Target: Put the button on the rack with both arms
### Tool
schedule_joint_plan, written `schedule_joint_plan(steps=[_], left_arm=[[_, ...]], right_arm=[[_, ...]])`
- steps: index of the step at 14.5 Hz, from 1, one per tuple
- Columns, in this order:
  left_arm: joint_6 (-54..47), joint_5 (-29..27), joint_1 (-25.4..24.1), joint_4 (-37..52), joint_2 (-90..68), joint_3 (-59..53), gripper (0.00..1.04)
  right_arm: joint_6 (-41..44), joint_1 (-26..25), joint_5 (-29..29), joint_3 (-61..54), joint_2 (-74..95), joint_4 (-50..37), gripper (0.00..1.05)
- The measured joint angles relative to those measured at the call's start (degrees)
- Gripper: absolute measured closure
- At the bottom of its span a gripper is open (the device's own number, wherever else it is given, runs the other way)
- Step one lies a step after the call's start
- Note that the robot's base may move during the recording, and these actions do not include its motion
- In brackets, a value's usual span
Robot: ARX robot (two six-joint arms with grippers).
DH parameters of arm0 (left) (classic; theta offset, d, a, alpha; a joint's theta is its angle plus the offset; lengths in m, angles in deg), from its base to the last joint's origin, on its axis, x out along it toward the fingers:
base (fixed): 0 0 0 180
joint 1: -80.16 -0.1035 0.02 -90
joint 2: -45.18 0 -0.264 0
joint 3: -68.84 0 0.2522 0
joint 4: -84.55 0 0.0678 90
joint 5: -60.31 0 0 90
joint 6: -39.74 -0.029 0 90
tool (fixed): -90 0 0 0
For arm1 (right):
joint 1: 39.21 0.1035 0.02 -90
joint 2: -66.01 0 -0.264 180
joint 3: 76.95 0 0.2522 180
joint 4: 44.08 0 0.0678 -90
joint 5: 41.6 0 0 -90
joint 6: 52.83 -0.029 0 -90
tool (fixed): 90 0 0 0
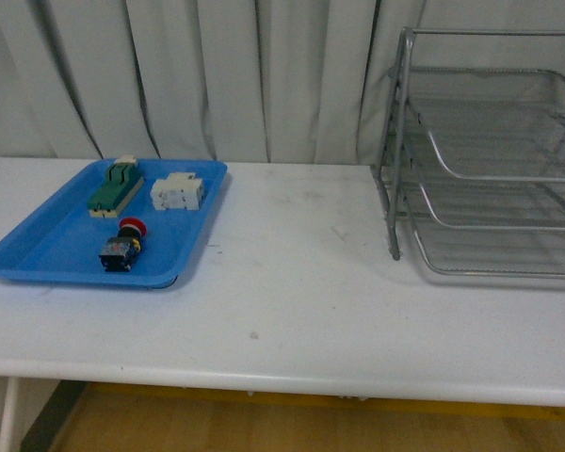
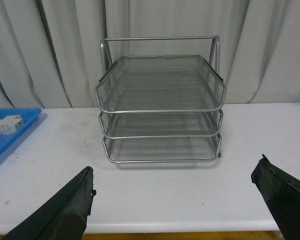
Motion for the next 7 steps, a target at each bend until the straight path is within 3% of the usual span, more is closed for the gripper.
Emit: schedule_joint_plan(steps=[7], left_arm=[[0.0,0.0,0.0,-0.02,0.02,0.0,0.07]], right_arm=[[0.0,0.0,0.0,0.0,0.0,0.0,0.06]])
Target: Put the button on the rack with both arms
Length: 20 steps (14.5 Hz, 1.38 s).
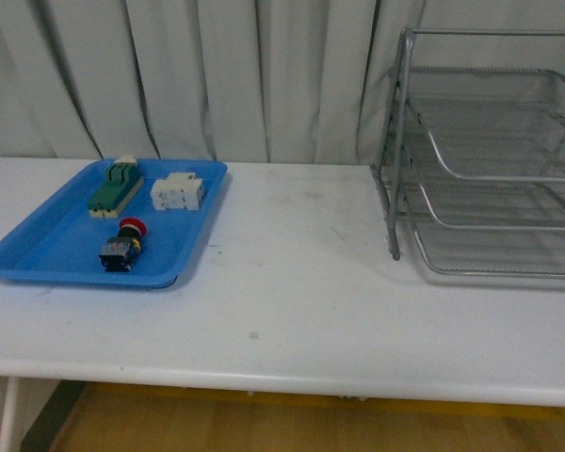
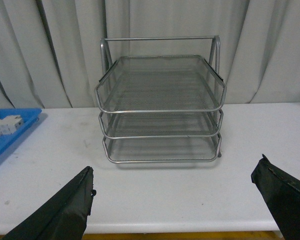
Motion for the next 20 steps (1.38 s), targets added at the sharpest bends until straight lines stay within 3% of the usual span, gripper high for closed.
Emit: schedule_joint_plan(steps=[16,17,18,19,20], left_arm=[[0.0,0.0,0.0,0.0,-0.02,0.0,0.07],[0.0,-0.04,0.0,0.0,-0.02,0.0,0.07],[0.0,0.09,0.0,0.04,0.0,0.0,0.07],[0.0,-0.02,0.0,0.0,-0.02,0.0,0.07],[0.0,-0.04,0.0,0.0,-0.02,0.0,0.07]], right_arm=[[0.0,0.0,0.0,0.0,0.0,0.0,0.06],[-1.97,-2.14,-6.29,0.13,1.4,-0.81,0.06],[-8.5,-13.55,-23.67,1.77,14.56,-12.85,0.06],[-14.08,-21.0,-33.64,4.79,28.2,-26.95,0.06],[-18.05,-25.09,-37.11,9.31,40.85,-39.82,0.06]])
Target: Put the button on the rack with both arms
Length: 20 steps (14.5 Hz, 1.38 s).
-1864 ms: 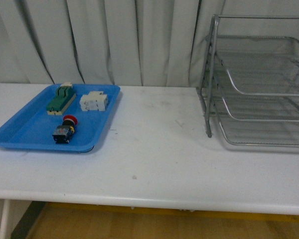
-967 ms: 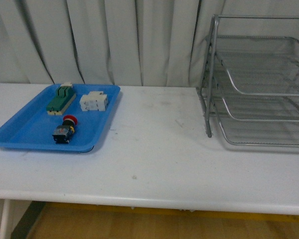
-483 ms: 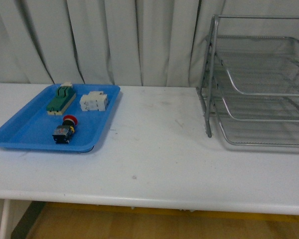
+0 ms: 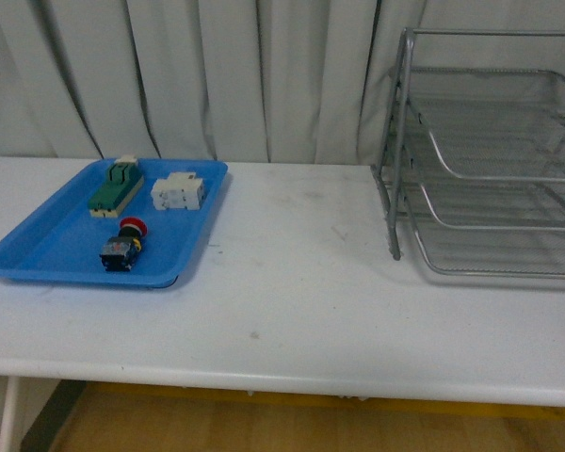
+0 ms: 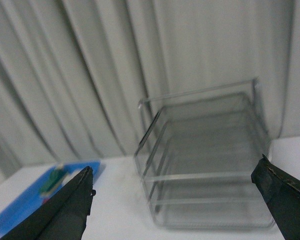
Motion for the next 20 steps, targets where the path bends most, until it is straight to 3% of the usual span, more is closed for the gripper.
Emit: schedule_joint_plan(steps=[2,4,6,9,11,15,20], left_arm=[[0.0,0.02,0.0,0.0,0.0,0.0,0.07],[0.0,0.0,0.0,0.02,0.02,0.0,0.07],[0.0,0.02,0.0,0.02,0.02,0.0,0.07],[0.0,0.02,0.0,0.02,0.02,0.0,0.07],[0.0,0.0,0.0,0.0,0.02,0.0,0.07],[0.0,0.0,0.0,0.02,0.0,0.0,0.07],[0.0,0.02,0.0,0.02,0.02,0.0,0.07]], right_arm=[[-9.88,-5.49,3.15,14.43,26.99,-17.4,0.06],[-20.22,-6.8,5.73,27.32,47.04,-15.08,0.06],[-31.56,-6.38,7.37,33.88,60.81,-20.76,0.06],[-53.22,-0.33,8.96,31.78,70.69,-33.9,0.06],[-63.36,5.35,14.67,29.22,72.94,-33.92,0.06],[-68.11,11.67,22.25,28.74,75.71,-34.21,0.06],[-67.41,15.47,21.86,27.69,82.25,-34.14,0.06]])
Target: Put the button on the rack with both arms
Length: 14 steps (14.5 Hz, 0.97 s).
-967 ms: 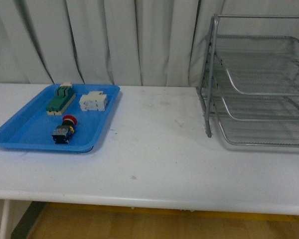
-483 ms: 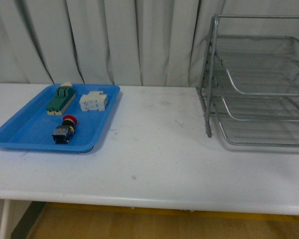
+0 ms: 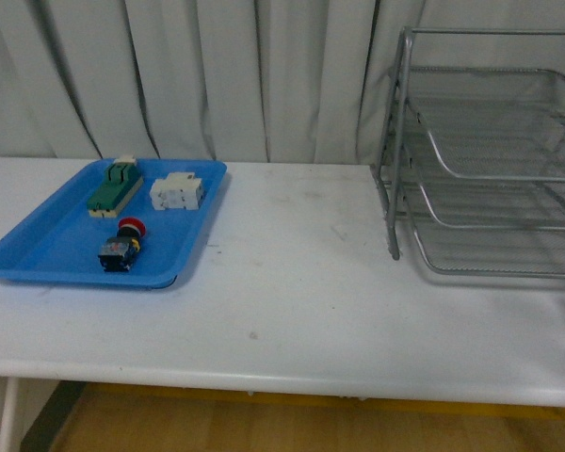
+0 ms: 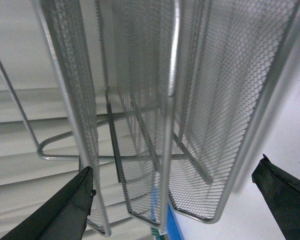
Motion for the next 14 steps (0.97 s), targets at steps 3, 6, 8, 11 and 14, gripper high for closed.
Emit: schedule_joint_plan(steps=[3,6,8,11,14], left_arm=[[0.0,0.0,0.0,0.0,-0.02,0.0,0.07],[0.0,-0.02,0.0,0.0,-0.02,0.0,0.07],[0.0,-0.02,0.0,0.0,-0.02,0.0,0.07],[0.0,0.0,0.0,-0.02,-0.02,0.0,0.07],[0.0,0.0,0.0,0.0,0.0,0.0,0.07]], right_arm=[[1.66,1.09,-0.2,2.32,3.15,0.07,0.06],[3.02,2.14,-0.22,5.05,5.68,0.0,0.06],[3.21,2.19,-0.2,6.58,6.86,0.0,0.06],[3.26,2.19,-0.22,8.61,7.13,0.02,0.06],[3.78,2.14,-0.42,10.75,8.07,0.02,0.06]])
